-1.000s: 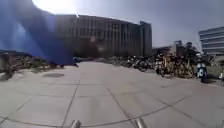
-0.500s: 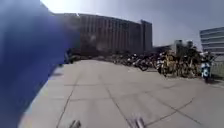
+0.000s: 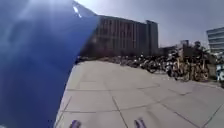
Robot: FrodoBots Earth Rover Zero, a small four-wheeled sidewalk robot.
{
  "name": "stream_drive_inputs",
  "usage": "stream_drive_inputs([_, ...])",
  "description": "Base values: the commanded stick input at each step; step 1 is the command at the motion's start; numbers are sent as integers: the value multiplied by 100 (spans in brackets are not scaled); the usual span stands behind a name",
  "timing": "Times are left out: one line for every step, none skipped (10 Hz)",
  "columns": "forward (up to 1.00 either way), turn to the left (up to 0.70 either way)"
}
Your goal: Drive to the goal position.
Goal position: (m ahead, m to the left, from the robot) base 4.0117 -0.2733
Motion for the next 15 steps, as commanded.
stream_drive_inputs([100, 14])
stream_drive_inputs([100, 12])
stream_drive_inputs([100, 9])
stream_drive_inputs([100, 6])
stream_drive_inputs([100, 4])
stream_drive_inputs([100, 1])
stream_drive_inputs([100, 0])
stream_drive_inputs([100, 0])
stream_drive_inputs([100, 0])
stream_drive_inputs([100, 0])
stream_drive_inputs([100, 0])
stream_drive_inputs([100, 0])
stream_drive_inputs([100, 0])
stream_drive_inputs([100, 0])
stream_drive_inputs([100, 0])
